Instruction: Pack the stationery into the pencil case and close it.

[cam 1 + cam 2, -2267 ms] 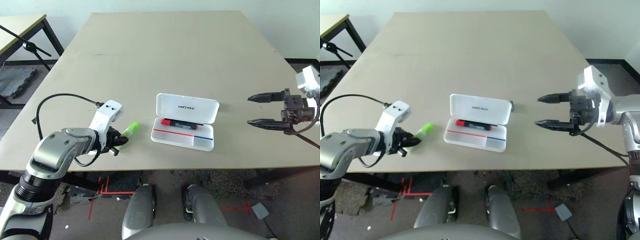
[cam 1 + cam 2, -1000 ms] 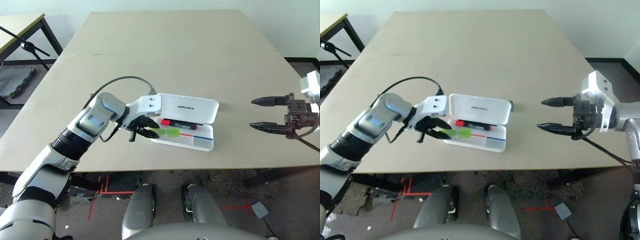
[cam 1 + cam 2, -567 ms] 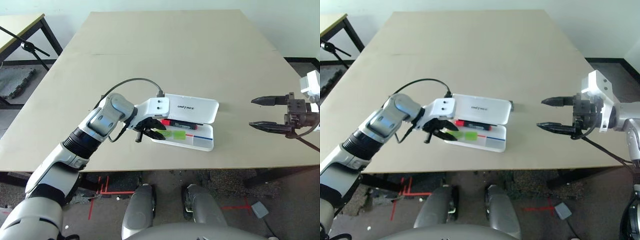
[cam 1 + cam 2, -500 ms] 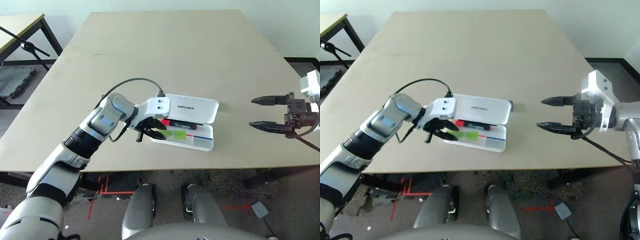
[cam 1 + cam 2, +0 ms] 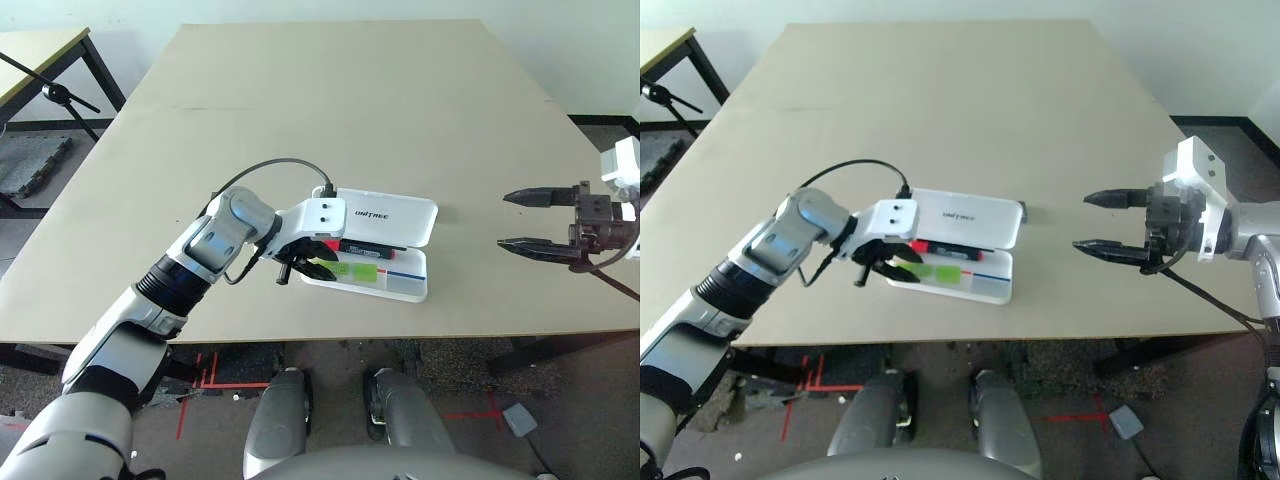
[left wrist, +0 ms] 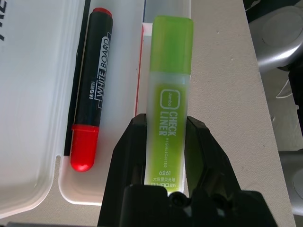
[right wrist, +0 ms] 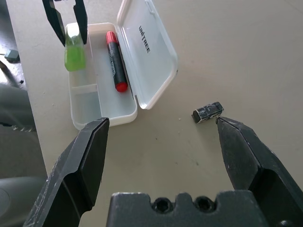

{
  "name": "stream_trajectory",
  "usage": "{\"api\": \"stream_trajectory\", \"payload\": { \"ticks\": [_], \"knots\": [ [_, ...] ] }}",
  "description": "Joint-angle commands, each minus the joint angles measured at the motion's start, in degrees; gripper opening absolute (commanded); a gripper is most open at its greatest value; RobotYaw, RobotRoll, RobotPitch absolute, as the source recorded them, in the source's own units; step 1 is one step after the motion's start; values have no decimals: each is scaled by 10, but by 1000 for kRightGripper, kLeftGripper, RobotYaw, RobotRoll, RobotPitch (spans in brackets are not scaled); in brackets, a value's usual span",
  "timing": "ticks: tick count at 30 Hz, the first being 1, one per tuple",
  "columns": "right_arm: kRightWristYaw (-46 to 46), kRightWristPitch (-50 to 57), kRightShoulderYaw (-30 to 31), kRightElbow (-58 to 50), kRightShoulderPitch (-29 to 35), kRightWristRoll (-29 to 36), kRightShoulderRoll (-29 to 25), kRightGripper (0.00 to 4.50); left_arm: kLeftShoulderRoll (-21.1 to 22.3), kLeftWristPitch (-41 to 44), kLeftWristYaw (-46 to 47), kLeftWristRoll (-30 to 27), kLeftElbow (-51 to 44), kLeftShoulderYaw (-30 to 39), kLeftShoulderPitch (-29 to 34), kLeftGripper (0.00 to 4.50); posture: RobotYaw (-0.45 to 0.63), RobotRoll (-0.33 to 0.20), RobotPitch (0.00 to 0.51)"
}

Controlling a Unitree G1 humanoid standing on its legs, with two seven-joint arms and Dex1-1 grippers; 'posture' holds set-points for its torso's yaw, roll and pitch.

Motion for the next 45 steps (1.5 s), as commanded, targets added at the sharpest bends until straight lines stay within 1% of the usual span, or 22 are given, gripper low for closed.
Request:
{"api": "stream_trajectory", "payload": {
  "ticks": [1, 3, 4, 7, 8, 9, 10, 13, 17, 20, 22, 26, 28, 32, 34, 38, 45],
  "knots": [
    [-3, 4, -7, -10, -1, 7, 0, 4500, -8, -13, 5, 17, 12, -8, -8, 1083, 158, 0, 91],
    [-3, 5, -7, -11, -1, 7, 1, 4500, -11, -15, 7, 20, 15, -7, -9, 1830, 158, 0, 91],
    [-4, 5, -7, -11, -1, 8, 2, 4500, -12, -16, 7, 22, 16, -7, -10, 2127, 158, 0, 91],
    [-5, 6, -7, -12, -1, 8, 2, 4500, -8, -27, 7, 30, 20, -6, -11, 3271, 159, 0, 92],
    [-5, 7, -8, -12, 0, 8, 2, 4500, -6, -36, 0, 28, 19, -5, -10, 3618, 159, 0, 92],
    [-7, 8, -9, -12, -1, 9, 2, 4500, -4, -36, -2, 25, 17, 0, -10, 4088, 161, 0, 92],
    [-13, 15, -12, -9, -3, 13, 3, 4500, 1, -30, -12, 17, 9, 5, -11, 4409, 161, 0, 92],
    [-29, 37, -22, -6, -11, 24, 5, 4500, 14, -19, -26, 4, -7, 19, -11, 4461, 164, 0, 92],
    [-90, 96, -36, 12, -34, 33, 13, 4500, 44, 24, -42, -40, -47, 66, -7, 4461, 165, 0, 93],
    [-154, 159, -26, 30, -59, 14, 14, 4500, 71, 48, -53, -70, -71, 95, 2, 4461, 172, 0, 94],
    [-218, 202, -16, 50, -89, -5, 28, 4500, 87, 67, -55, -90, -80, 117, 10, 4461, 177, 0, 93],
    [-331, 317, -2, 48, -138, -13, 89, 4500, 120, 77, -48, -107, -74, 151, 29, 4461, 193, 0, 93],
    [-375, 363, 9, 47, -156, -22, 120, 4500, 125, 82, -39, -110, -74, 158, 36, 4461, 198, 0, 94],
    [-458, 439, 10, 75, -202, -31, 190, 4500, 126, 90, -22, -112, -79, 163, 52, 4461, 213, 0, 95],
    [-492, 459, 17, 89, -217, -44, 218, 4500, 125, 97, -15, -114, -85, 164, 57, 4461, 213, 0, 95],
    [-521, 467, 32, 95, -222, -62, 243, 4500, 128, 109, -7, -118, -97, 164, 62, 4461, 230, 0, 98],
    [-535, 472, 61, 126, -229, -83, 265, 4500, 133, 122, 1, -126, -111, 165, 68, 4461, 236, 0, 100]
  ]
}}
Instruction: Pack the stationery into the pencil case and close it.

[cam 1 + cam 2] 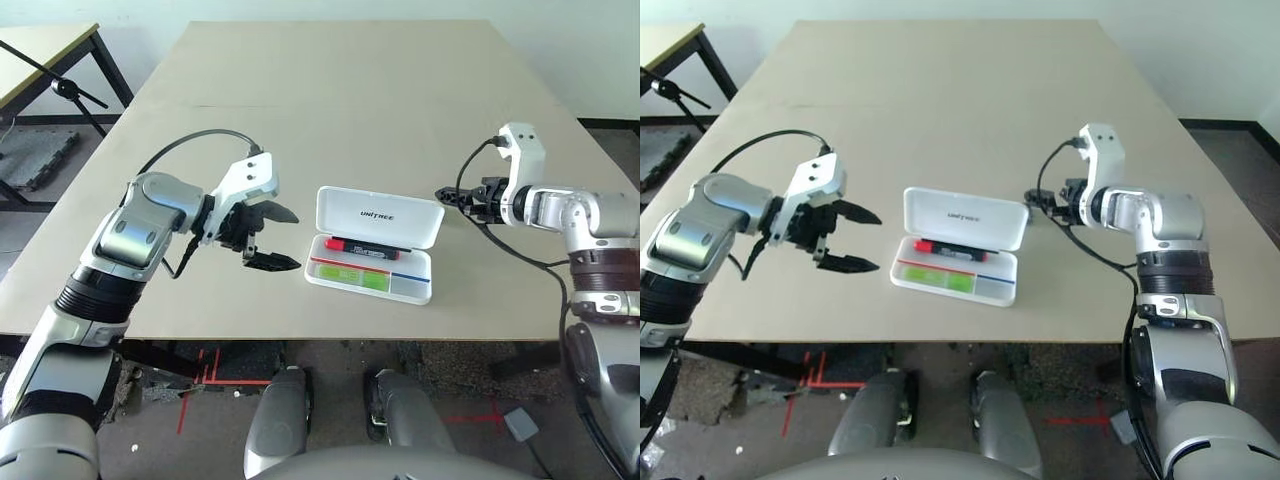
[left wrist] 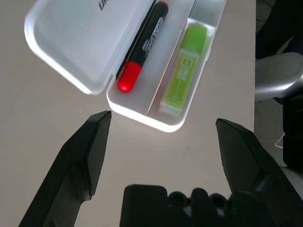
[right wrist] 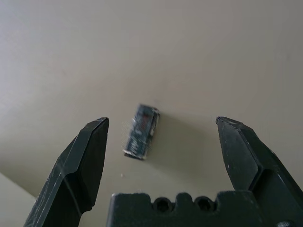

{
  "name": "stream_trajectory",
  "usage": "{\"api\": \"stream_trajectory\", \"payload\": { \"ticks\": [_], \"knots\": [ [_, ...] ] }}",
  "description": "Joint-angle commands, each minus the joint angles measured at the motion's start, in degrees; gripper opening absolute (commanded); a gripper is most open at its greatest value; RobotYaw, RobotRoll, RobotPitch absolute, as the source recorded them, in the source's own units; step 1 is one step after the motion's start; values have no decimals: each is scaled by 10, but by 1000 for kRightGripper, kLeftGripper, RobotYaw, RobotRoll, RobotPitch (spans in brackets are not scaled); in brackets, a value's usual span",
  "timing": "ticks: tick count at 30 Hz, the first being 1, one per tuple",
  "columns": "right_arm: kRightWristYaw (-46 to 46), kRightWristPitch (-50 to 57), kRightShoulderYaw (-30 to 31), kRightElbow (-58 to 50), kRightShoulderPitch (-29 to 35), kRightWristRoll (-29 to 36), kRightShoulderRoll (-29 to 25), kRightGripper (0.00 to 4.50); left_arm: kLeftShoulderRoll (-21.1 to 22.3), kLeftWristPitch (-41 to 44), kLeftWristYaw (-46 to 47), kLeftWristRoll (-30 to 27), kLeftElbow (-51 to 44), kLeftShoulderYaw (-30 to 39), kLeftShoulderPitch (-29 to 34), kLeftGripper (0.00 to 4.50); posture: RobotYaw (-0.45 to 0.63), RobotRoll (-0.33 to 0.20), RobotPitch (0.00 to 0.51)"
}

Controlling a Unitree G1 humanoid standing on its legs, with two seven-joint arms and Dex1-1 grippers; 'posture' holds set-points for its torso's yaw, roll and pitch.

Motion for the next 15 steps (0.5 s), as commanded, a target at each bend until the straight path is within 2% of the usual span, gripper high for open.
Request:
{"api": "stream_trajectory", "payload": {
  "ticks": [1, 6, 7, 9, 15],
  "knots": [
    [-8, 7, 15, 16, -6, -14, 10, 4500, 3, 9, 5, -10, -19, 2, 3, 4461, 236, 0, 99],
    [-13, -6, 24, 31, -1, -28, 24, 4500, 0, 10, 12, -11, -19, 0, 2, 4461, 233, 0, 99],
    [-16, -10, 25, 37, -1, -32, 27, 4322, -1, 10, 13, -11, -19, -1, 2, 4490, 232, 0, 100],
    [-18, -15, 27, 45, -1, -36, 33, 3859, -2, 10, 16, -11, -18, -2, 2, 4500, 234, 0, 100],
    [-11, -25, 42, 56, -1, -51, 29, 1545, -1, 11, 21, -11, -18, -2, 4, 4500, 240, 0, 103]
  ]
}}
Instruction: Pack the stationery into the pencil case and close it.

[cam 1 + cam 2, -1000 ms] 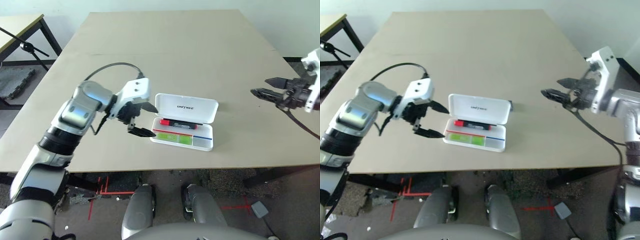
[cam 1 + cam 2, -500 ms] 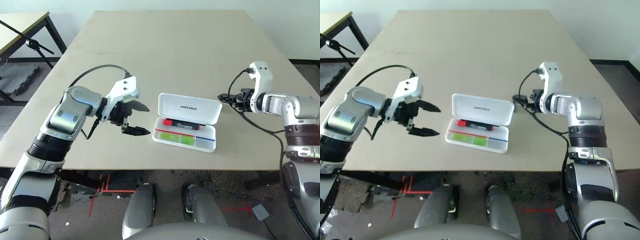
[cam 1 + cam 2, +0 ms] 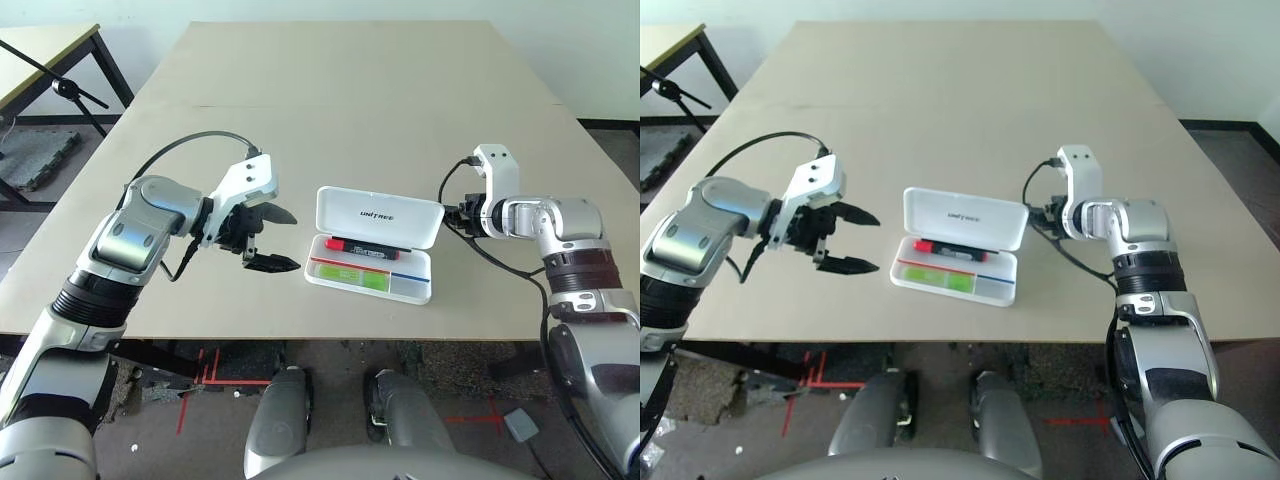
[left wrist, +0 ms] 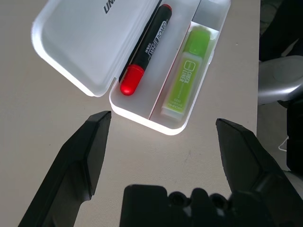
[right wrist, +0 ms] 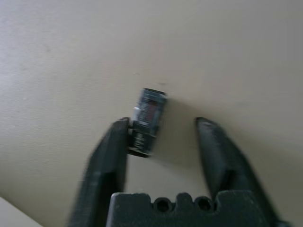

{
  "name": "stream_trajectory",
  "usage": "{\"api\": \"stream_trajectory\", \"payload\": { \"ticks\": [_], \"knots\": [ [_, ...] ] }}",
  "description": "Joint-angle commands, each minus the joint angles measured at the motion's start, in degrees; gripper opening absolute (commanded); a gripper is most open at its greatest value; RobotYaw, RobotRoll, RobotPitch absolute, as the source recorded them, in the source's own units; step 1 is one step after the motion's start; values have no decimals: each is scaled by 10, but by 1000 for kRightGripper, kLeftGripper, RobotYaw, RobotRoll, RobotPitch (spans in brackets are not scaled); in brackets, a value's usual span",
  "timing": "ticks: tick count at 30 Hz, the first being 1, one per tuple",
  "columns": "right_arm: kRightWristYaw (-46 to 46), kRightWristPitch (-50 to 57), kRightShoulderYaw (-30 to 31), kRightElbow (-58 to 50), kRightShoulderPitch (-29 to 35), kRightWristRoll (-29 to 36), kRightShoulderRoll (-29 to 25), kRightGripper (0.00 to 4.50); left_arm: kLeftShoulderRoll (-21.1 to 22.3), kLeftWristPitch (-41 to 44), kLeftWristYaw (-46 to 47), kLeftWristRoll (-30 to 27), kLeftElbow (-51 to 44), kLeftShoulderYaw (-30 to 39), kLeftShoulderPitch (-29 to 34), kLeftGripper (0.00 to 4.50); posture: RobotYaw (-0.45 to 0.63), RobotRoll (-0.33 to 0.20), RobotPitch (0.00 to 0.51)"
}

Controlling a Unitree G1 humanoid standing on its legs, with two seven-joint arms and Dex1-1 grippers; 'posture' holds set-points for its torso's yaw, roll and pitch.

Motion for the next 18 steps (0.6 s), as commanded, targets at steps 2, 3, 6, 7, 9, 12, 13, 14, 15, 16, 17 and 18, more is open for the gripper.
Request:
{"api": "stream_trajectory", "payload": {
  "ticks": [2, 3, 6, 7, 9, 12, 13, 14, 15, 16, 17, 18],
  "knots": [
    [-2, -4, 13, 25, 0, -20, -7, 763, 1, 3, 5, -6, -5, -1, 5, 4500, 240, 0, 104],
    [-2, -5, 11, 26, -3, -19, -9, 421, 1, 4, 6, -6, -6, -1, 6, 4500, 240, 0, 105],
    [-2, -18, 3, 26, -9, -21, -17, 259, 2, 4, 8, -7, -5, -1, 8, 4500, 235, 0, 105],
    [0, -20, 3, 26, -10, -23, -21, 259, 1, 3, 8, -6, -4, -1, 8, 4500, 235, 0, 105],
    [3, -22, 6, 25, -11, -27, -34, 259, 0, 3, 9, -6, -1, -2, 7, 4500, 231, 0, 105],
    [12, -20, 7, 18, -10, -30, -55, 259, -1, -1, 9, -5, 4, -4, 6, 4500, 224, 0, 105],
    [17, -18, 8, 14, -8, -30, -64, 259, -2, -2, 9, -4, 5, -4, 6, 4500, 224, 0, 105],
    [23, -16, 7, 9, -7, -29, -73, 259, -2, -2, 9, -4, 5, -4, 6, 4500, 224, 0, 105],
    [29, -12, 7, 1, -4, -29, -85, 259, -2, -3, 9, -4, 6, -4, 6, 4500, 224, 0, 105],
    [36, -8, 6, -6, -1, -28, -96, 259, -2, -3, 9, -5, 6, -4, 6, 4500, 224, 0, 105],
    [49, -7, 6, -19, 5, -26, -112, 259, -3, -4, 9, -5, 6, -4, 6, 4500, 224, 0, 105],
    [62, -10, 6, -30, 11, -24, -126, 259, -3, -5, 9, -4, 8, -4, 5, 4500, 209, 0, 105]
  ]
}}
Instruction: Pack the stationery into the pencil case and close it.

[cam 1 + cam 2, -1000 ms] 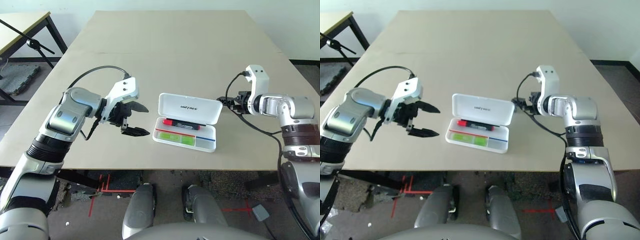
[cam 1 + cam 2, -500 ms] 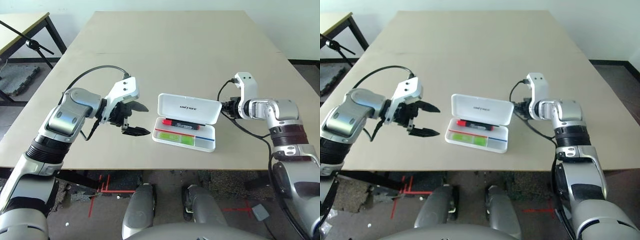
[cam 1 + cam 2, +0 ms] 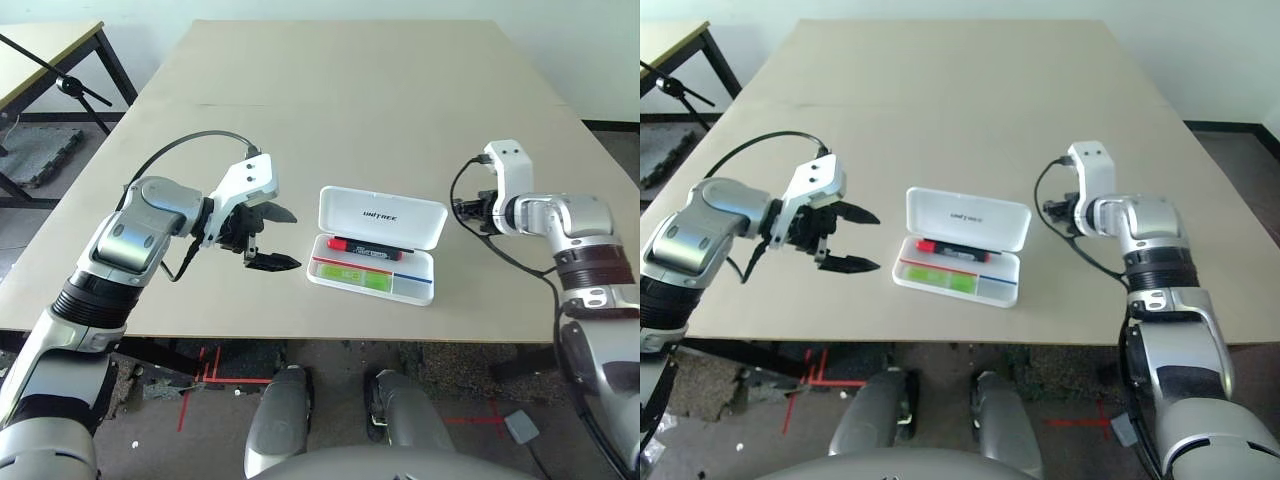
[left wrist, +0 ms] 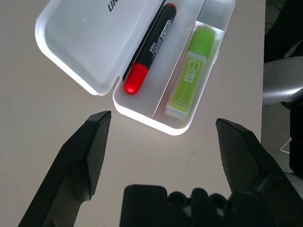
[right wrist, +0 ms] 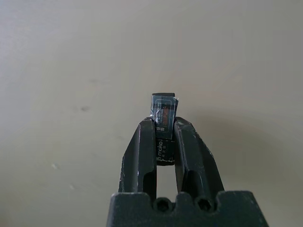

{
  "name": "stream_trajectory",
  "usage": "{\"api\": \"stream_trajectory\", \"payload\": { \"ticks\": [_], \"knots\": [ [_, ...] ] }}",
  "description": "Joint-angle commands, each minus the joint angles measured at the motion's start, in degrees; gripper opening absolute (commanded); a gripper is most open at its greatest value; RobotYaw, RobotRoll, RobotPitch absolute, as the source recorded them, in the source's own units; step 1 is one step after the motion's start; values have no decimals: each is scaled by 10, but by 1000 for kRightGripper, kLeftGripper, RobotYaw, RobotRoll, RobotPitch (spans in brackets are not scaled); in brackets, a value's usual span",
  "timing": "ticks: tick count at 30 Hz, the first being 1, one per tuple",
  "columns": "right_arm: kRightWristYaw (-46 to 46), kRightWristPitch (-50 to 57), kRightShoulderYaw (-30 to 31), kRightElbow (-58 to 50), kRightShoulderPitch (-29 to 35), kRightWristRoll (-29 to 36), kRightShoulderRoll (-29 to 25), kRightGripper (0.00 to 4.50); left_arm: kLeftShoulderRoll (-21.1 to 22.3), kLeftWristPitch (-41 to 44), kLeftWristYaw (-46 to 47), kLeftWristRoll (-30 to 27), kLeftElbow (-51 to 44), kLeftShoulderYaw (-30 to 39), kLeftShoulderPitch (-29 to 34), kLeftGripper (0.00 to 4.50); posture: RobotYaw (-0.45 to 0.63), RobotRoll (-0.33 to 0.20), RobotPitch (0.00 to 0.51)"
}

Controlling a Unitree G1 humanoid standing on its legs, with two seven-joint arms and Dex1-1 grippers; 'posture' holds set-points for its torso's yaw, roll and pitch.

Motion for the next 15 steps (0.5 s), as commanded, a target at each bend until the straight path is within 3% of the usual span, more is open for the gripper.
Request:
{"api": "stream_trajectory", "payload": {
  "ticks": [1, 9, 15],
  "knots": [
    [50, -10, -4, -51, 24, 7, -50, 259, -2, -5, 0, -3, 11, -4, 2, 4500, 209, 0, 105],
    [288, -230, -9, -194, 179, 21, -224, 259, -3, -16, -4, -1, 26, -6, -3, 4500, 184, 0, 109],
    [379, -313, -12, -224, 213, 27, -276, 259, -2, -24, -5, 1, 35, -5, -2, 4500, 178, 0, 108]
  ]
}}
